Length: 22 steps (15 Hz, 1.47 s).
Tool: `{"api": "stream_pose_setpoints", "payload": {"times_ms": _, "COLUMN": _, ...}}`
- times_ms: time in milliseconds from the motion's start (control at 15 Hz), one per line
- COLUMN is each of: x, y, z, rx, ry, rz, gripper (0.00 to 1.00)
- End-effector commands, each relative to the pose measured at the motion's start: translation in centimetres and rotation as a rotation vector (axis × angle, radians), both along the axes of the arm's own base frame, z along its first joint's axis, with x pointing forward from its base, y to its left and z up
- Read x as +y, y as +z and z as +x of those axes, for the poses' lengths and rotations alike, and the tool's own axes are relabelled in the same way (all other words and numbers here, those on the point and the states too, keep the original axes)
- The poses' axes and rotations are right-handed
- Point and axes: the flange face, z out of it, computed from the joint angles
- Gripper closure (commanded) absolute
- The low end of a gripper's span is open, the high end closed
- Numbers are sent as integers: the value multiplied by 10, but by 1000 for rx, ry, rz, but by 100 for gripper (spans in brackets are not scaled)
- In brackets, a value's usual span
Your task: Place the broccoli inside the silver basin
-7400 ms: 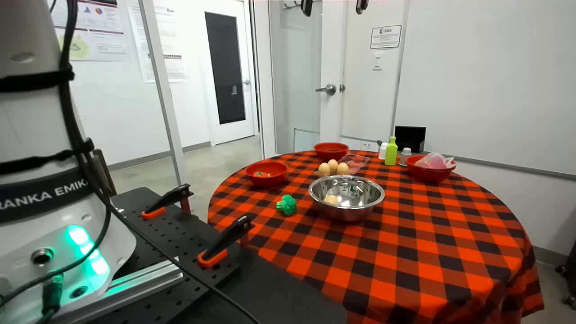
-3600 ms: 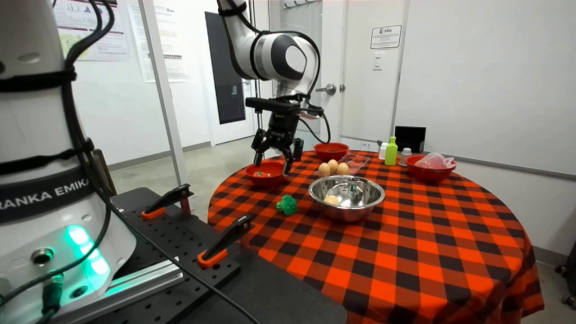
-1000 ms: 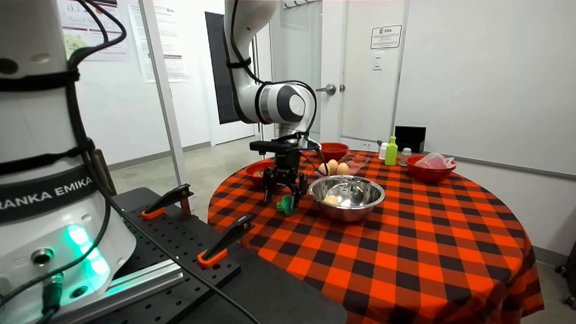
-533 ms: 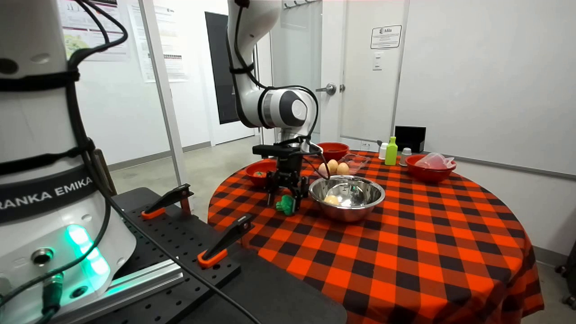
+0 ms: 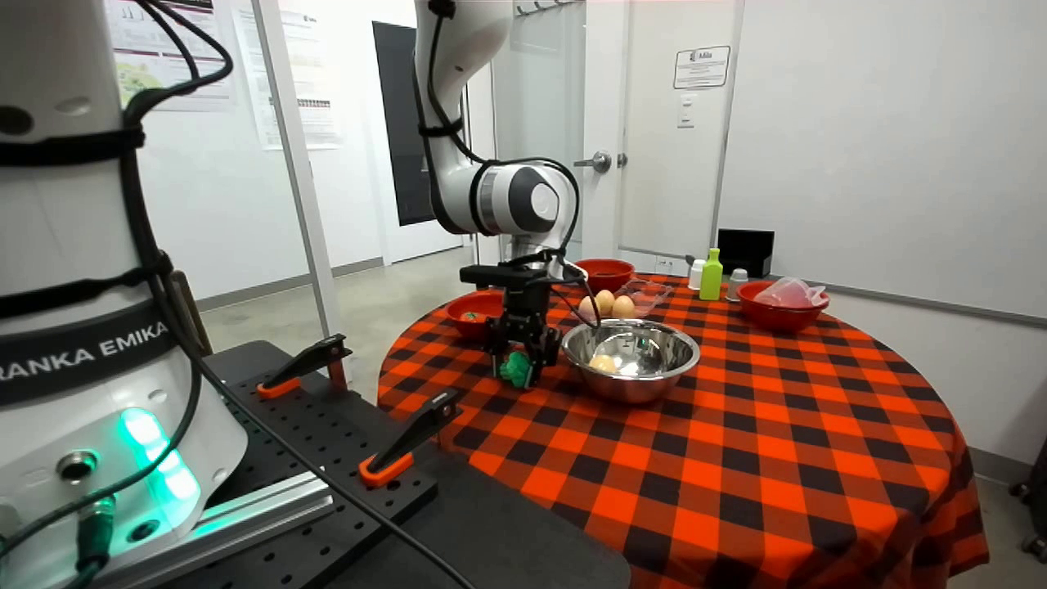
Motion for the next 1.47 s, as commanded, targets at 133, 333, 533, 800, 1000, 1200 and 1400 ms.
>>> {"api": "stream_pose_setpoints", "payload": {"times_ms": 133, "x": 9, "y": 37, "z": 3, "rx": -58, "ry": 27, "rz": -13, "gripper": 61}}
{"api": "stream_pose_setpoints", "payload": {"times_ms": 333, "x": 17, "y": 73, "z": 4, "rx": -95, "ry": 45, "rz": -16, "gripper": 61}}
{"api": "stream_pose_setpoints", "payload": {"times_ms": 533, "x": 16, "y": 106, "z": 6, "rx": -116, "ry": 46, "rz": -9, "gripper": 61}}
{"api": "stream_pose_setpoints", "payload": {"times_ms": 800, "x": -7, "y": 126, "z": 13, "rx": -108, "ry": 8, "rz": -25, "gripper": 61}}
{"api": "stream_pose_setpoints", "payload": {"times_ms": 1000, "x": -39, "y": 126, "z": 21, "rx": -98, "ry": -35, "rz": -38, "gripper": 61}}
{"api": "stream_pose_setpoints", "payload": {"times_ms": 1200, "x": -74, "y": 127, "z": 28, "rx": -100, "ry": -78, "rz": -61, "gripper": 61}}
{"api": "stream_pose_setpoints", "payload": {"times_ms": 1400, "x": -110, "y": 129, "z": 39, "rx": -110, "ry": -110, "rz": -93, "gripper": 61}}
